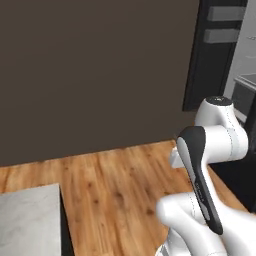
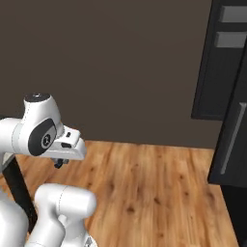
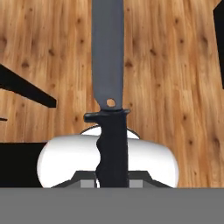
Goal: Retrieve the butter from the fridge and place it on a plate on the dining table. Then retrieve the butter knife by the fridge and place it near the plate.
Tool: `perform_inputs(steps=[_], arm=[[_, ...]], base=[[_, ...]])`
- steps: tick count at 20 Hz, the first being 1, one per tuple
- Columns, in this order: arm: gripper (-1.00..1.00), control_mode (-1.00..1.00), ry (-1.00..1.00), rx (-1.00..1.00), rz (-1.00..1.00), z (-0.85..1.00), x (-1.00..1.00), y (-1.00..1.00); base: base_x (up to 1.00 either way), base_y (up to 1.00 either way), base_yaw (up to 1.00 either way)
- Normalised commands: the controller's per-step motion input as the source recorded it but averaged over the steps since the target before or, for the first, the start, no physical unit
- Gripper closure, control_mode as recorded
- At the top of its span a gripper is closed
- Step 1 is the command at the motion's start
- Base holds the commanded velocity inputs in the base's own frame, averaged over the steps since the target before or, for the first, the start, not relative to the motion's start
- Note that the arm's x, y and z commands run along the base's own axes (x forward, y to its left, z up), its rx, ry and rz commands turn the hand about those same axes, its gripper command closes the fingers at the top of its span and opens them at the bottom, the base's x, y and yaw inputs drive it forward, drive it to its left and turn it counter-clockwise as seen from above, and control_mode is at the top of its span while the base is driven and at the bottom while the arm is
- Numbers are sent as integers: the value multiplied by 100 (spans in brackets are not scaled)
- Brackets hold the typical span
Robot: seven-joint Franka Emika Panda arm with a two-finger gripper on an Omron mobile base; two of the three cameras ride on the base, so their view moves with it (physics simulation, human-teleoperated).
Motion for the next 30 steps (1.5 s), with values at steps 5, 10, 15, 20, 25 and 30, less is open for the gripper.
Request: perform_inputs(steps=[5, 10, 15, 20, 25, 30], arm=[[100, 100, 0, 0, 0, 0, 0, 0], [100, 100, 0, 0, 0, 0, 0, 0], [100, 100, 0, 0, 0, 0, 0, 0], [100, 100, 0, 0, 0, 0, 0, 0], [100, 100, 0, 0, 0, 0, 0, 0], [100, 100, 0, 0, 0, 0, 0, 0]], base=[[100, 2, -10], [100, 35, -3], [98, 63, -3], [87, 89, 0], [88, 90, 3], [89, 76, 18]])
